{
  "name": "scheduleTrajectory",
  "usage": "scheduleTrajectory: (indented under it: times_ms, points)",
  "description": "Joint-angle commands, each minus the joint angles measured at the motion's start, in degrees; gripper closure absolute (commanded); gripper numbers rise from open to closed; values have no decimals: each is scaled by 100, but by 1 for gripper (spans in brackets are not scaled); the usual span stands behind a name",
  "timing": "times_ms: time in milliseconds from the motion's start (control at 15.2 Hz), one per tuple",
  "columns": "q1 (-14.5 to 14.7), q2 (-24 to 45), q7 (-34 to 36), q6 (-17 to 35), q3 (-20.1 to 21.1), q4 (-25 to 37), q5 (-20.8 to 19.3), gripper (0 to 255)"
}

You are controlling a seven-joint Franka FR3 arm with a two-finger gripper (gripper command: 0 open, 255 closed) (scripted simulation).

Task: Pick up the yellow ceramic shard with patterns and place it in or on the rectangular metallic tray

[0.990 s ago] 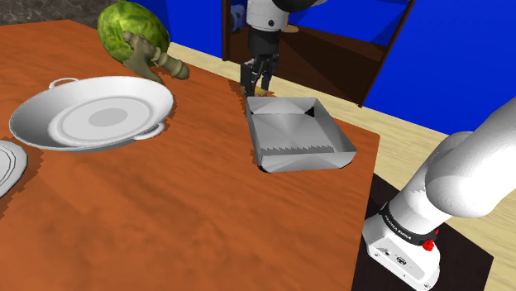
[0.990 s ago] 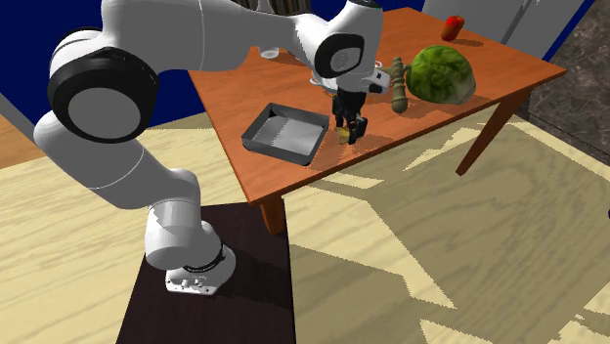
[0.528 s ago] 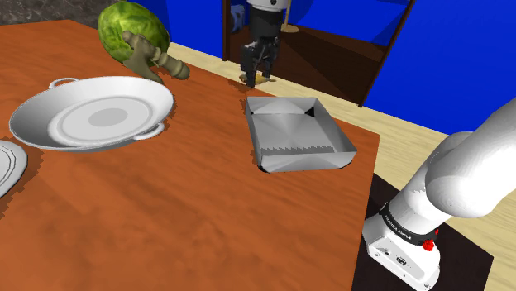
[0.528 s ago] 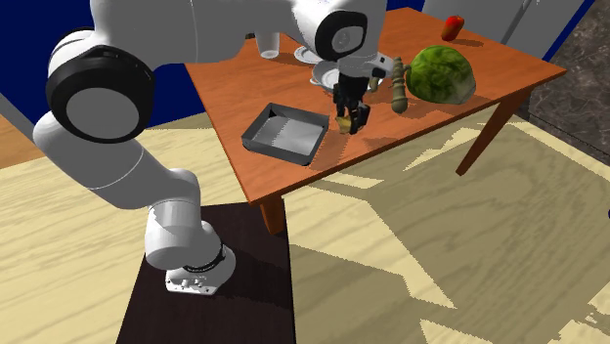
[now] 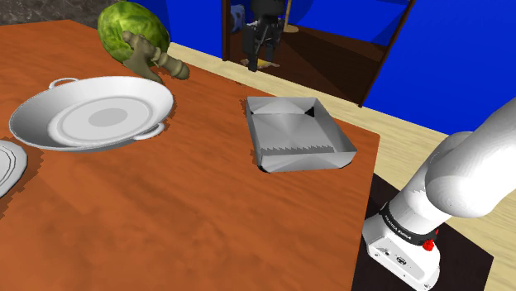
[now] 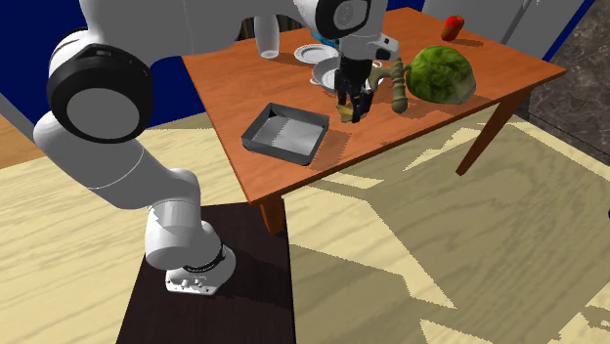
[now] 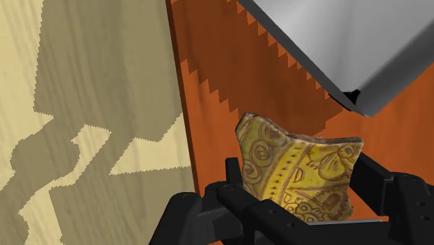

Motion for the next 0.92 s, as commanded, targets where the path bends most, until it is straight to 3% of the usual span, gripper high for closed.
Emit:
scheduleTrajectory:
  times_ms: [0,132,858]
  points:
    - [-5,34,0,-169,-3,200,-10,255]
    - [-7,59,5,-309,-4,363,-17,255]
    - [452,-2010,514,-548,264,-1378,634,255]
